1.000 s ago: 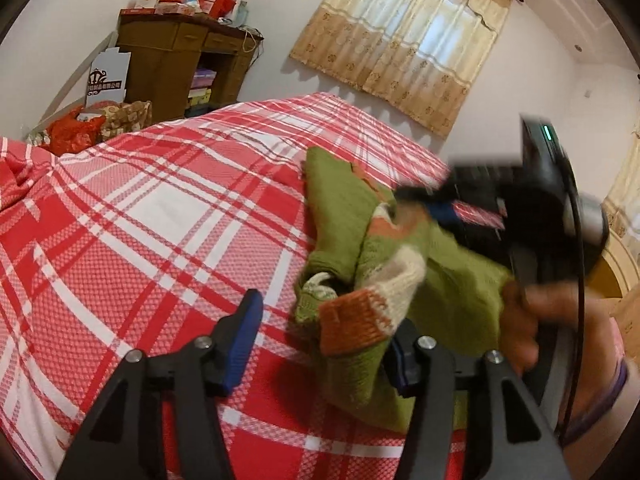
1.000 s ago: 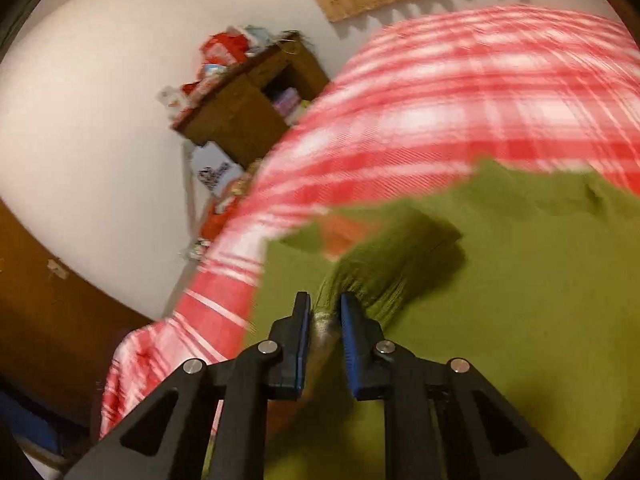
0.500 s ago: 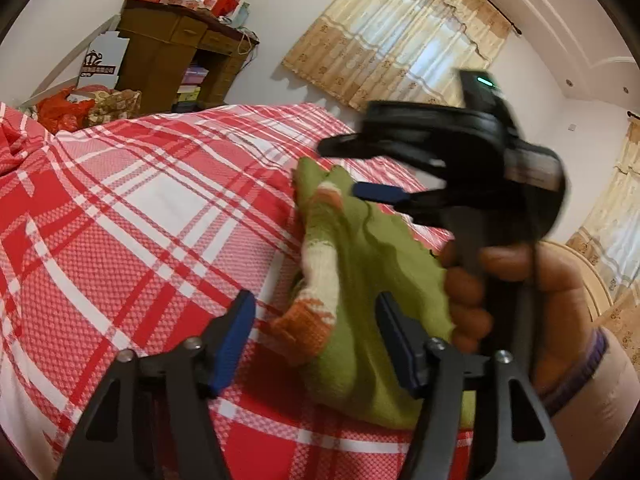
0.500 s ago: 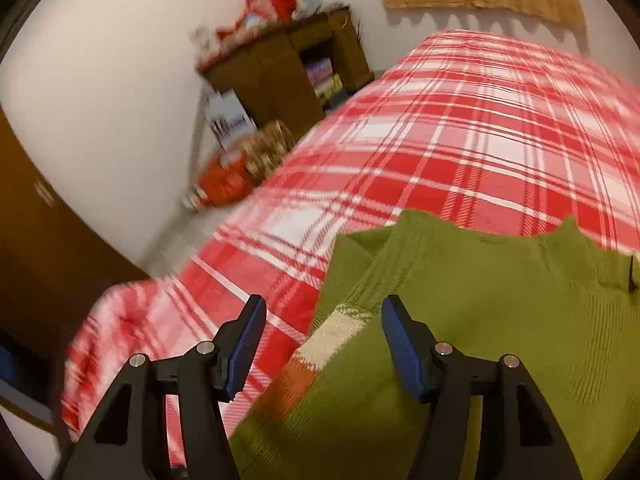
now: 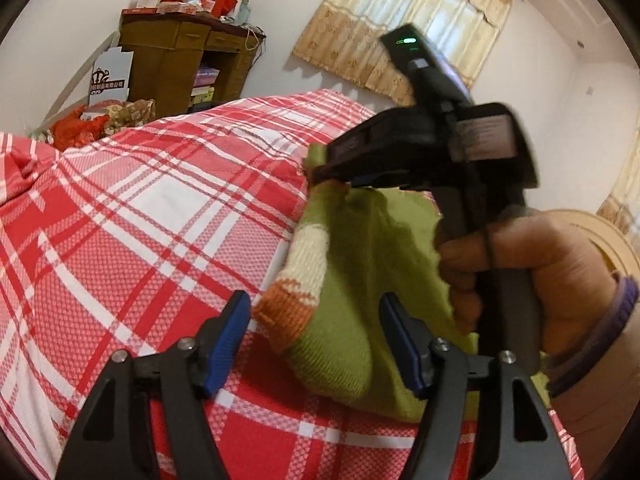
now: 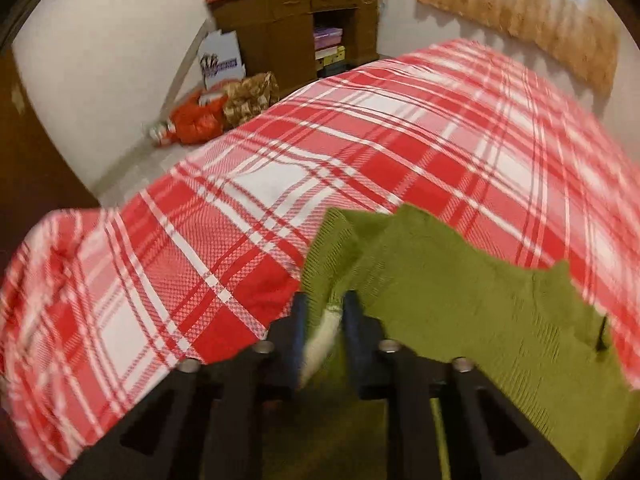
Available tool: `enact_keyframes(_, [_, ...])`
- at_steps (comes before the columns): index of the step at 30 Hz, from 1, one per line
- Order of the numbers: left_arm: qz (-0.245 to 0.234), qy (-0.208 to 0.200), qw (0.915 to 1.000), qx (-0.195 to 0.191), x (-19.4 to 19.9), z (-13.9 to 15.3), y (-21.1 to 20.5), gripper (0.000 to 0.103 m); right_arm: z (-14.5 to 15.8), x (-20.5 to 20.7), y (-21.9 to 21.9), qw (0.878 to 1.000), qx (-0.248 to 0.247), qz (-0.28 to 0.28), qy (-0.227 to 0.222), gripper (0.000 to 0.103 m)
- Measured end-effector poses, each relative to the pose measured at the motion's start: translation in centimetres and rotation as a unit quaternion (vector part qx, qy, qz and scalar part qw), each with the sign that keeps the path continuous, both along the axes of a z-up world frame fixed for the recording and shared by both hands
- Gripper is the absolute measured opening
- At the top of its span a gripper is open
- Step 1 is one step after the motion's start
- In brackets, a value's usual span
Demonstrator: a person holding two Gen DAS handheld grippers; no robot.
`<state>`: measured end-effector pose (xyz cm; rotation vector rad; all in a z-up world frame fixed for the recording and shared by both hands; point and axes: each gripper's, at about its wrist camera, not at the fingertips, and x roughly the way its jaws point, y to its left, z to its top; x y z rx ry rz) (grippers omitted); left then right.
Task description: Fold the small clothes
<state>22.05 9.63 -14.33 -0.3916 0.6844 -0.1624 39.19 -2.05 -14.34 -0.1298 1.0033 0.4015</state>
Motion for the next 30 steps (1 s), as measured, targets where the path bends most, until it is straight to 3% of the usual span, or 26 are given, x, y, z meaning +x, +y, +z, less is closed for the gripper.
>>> enact_keyframes(1, [0.0, 0.001, 1.0, 0.002, 0.1, 0.1, 0.0, 0.063, 0.3, -0.1, -0.7, 1.0, 0.024, -0.008, 0.006, 0.012])
enact_keyframes(4, [-0.002, 0.008, 0.9999, -0.007, 0.2, -0.2, 0.4, 0.02, 1.1, -0.7, -3.4, 0.994, 0.106, -0.036, 0.016, 0.011])
enact_keyframes(6, [-0.002, 0.006, 1.0, -0.008, -0.1, -0.3, 0.3, 0.018, 1.6, -1.2, -4.6, 0.989, 0.143, -0.046, 0.013, 0.011])
enact_keyframes(13, [-0.017, -0.045, 0.9974, 0.054, -1.5, 1.8, -2.5, 0.015, 3.5, -3.0, -10.3, 0.966, 0.245, -0.088, 0.006, 0.011])
enact_keyframes(20, [-0.078, -0.077, 0.989, 0.099, -2.8, 3.3, -7.3, 0.014, 3.7, -5.3, -16.1, 0.953, 0.275, -0.129, -0.006, 0.011])
enact_keyframes(30, [-0.171, -0.071, 0.9724, 0.142, -4.1, 2.9, -14.8, 0.014, 1.4, -8.3, -24.3, 0.937, 0.285, -0.202, -0.007, 0.01])
